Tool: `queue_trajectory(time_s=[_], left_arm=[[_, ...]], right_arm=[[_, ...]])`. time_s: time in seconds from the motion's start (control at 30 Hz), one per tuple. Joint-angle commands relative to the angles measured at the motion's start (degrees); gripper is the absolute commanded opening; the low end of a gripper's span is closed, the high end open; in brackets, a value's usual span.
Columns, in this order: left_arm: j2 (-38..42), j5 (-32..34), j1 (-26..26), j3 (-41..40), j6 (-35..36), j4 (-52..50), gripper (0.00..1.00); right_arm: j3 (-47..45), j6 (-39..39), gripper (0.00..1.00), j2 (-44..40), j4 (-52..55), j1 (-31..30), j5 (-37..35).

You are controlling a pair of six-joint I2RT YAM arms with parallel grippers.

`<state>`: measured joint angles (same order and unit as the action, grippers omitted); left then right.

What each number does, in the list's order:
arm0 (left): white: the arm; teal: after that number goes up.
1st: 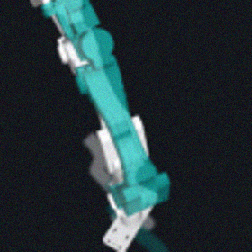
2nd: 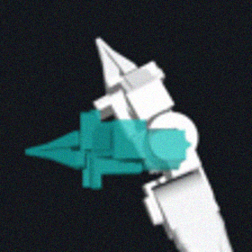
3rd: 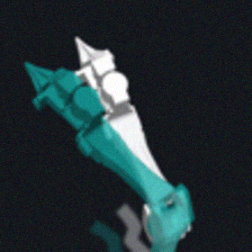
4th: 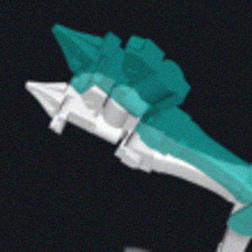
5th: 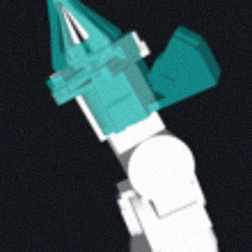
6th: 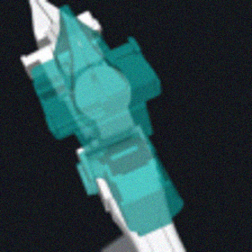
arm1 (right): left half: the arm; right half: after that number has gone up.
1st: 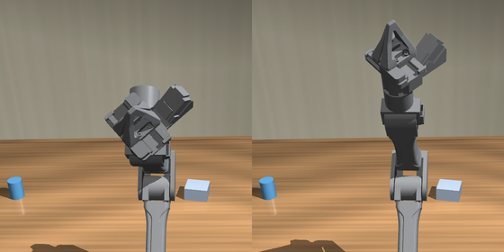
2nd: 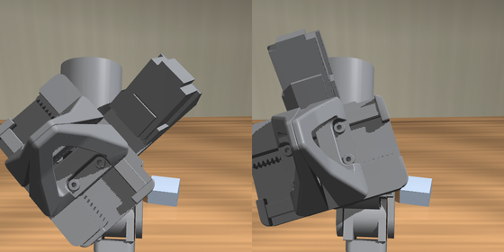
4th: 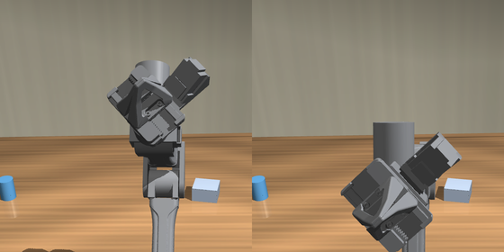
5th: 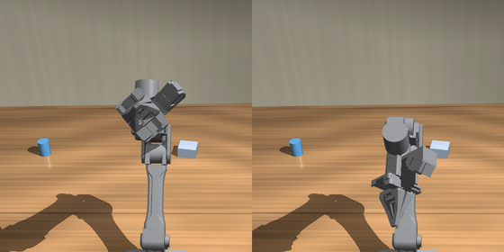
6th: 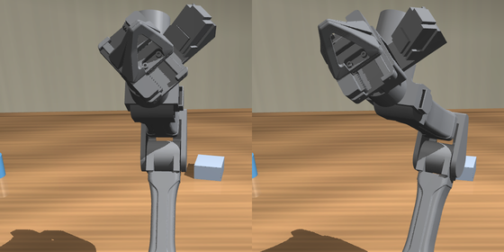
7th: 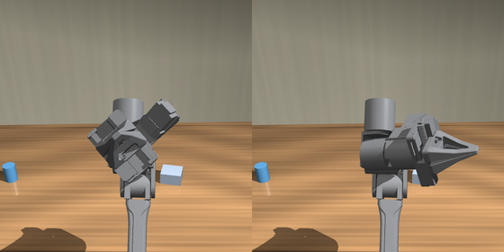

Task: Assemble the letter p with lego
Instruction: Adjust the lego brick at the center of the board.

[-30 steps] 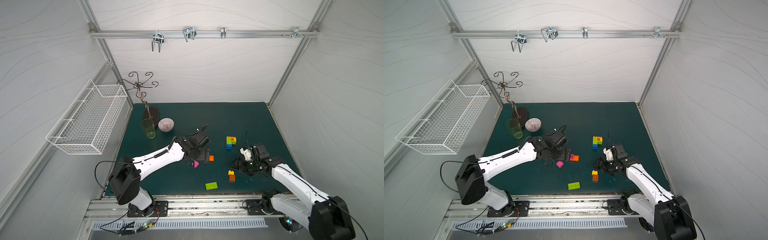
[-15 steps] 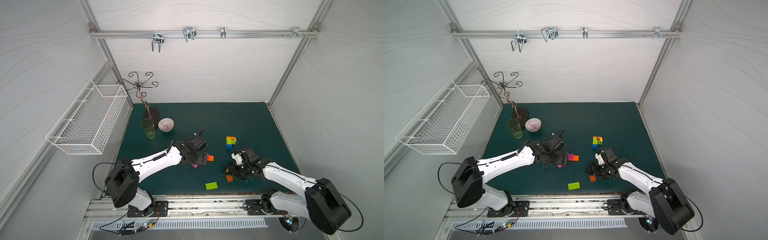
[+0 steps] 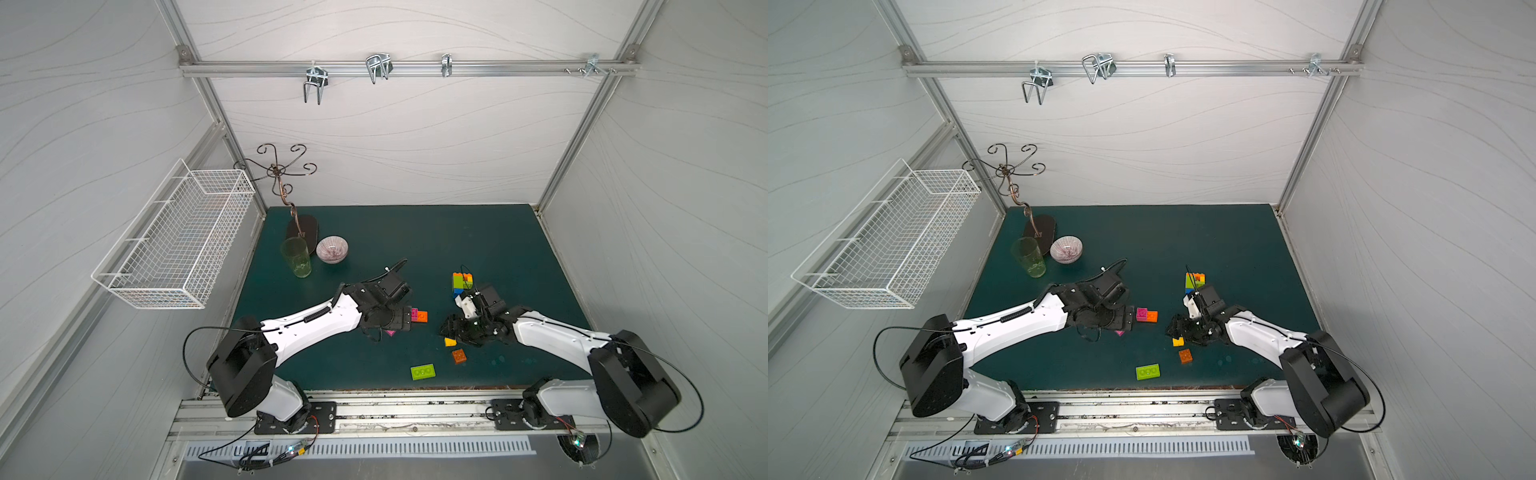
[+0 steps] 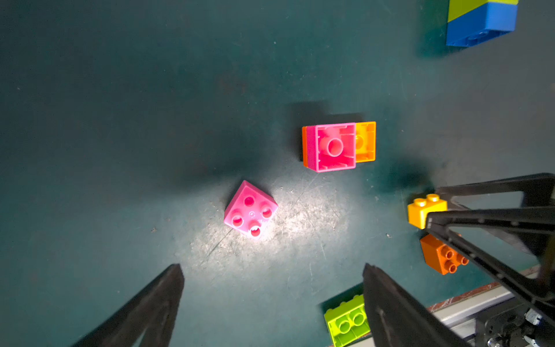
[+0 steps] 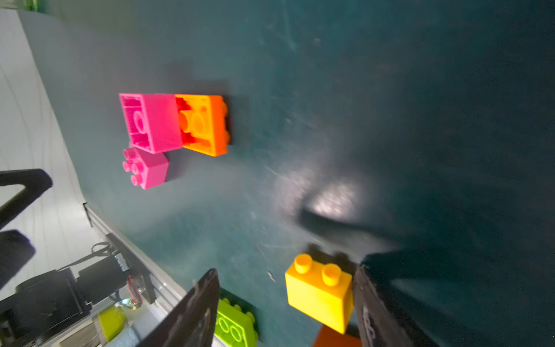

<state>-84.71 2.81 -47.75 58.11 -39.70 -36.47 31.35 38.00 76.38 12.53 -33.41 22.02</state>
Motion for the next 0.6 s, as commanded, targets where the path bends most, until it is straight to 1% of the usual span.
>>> queue_trajectory(time_s=[0.0,0.17,0.3,0.37,0.47,0.57], left_arm=[[1.76,0.18,0.23,-0.14,-0.23,1.4,0.96],[3.35,0.47,0.26,-1.23,0.11,1.6,0.96],[5.02,-1.09,0.28,-2.26,2.07,3.22,0.96],[6.12,-1.57,0.26,-3.16,2.81,4.38,0.97],[7.56,-2.7,0.16,-4.76,5.94,7.24,0.98],[8.72,-3.89,-1.29,-6.51,12.34,11.86,0.99]], right_arm=[[2.04,-0.13,0.72,3.0,-3.36,-1.31,2.93],[5.32,0.8,0.71,8.18,-6.48,-4.3,6.4],[5.18,2.25,0.71,9.8,-9.82,-5.83,9.69],[4.79,2.01,0.71,8.05,-8.49,-5.29,8.38],[4.59,0.67,0.72,2.72,-2.93,-2.63,4.21],[4.42,-0.84,0.72,-3.28,2.61,1.17,1.79]])
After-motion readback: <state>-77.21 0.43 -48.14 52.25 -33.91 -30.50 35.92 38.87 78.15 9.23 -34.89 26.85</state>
